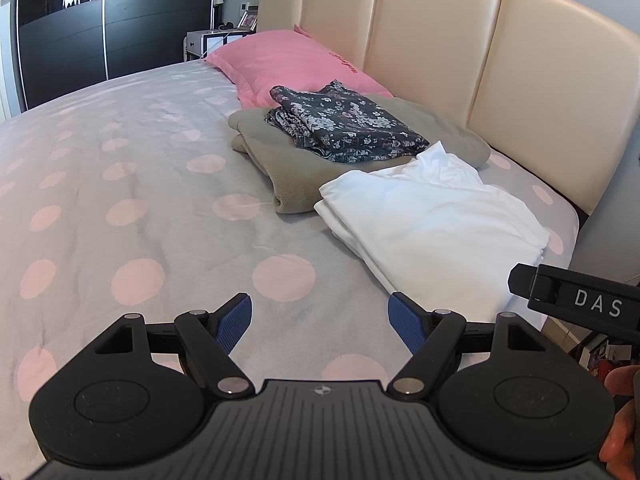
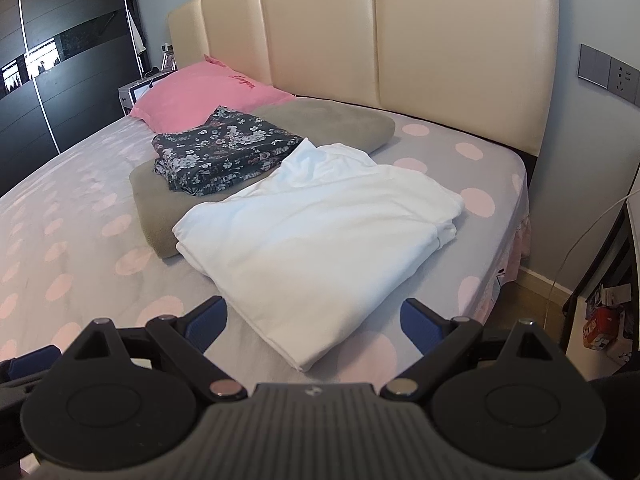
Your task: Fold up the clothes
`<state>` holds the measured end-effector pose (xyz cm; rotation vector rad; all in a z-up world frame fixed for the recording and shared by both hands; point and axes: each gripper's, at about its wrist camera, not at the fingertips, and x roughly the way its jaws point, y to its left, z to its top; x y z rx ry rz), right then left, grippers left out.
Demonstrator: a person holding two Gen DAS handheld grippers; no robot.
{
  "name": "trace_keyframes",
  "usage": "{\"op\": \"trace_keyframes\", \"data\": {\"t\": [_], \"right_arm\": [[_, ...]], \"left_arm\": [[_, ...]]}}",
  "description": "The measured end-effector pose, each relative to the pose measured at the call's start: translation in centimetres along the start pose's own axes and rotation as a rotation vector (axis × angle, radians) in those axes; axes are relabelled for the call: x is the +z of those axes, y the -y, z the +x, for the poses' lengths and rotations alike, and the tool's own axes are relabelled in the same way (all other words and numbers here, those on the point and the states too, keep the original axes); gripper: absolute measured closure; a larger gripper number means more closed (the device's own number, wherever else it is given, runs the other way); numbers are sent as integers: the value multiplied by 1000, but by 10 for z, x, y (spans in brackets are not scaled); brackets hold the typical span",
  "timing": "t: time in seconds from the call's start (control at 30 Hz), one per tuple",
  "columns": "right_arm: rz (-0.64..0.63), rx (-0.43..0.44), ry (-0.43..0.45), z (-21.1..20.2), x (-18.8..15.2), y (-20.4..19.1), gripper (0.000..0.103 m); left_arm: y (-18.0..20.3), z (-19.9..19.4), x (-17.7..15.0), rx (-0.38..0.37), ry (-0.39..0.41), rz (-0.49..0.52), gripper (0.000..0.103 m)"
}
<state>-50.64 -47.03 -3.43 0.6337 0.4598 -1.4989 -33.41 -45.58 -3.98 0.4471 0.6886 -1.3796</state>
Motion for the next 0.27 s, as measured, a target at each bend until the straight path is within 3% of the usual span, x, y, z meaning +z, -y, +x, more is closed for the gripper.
{"op": "trace_keyframes", "data": {"t": [0.27], "right_arm": [[-1,2,-3,1,0,0,8]], "left_arm": [[1,0,1,-7,5,8,29]]}}
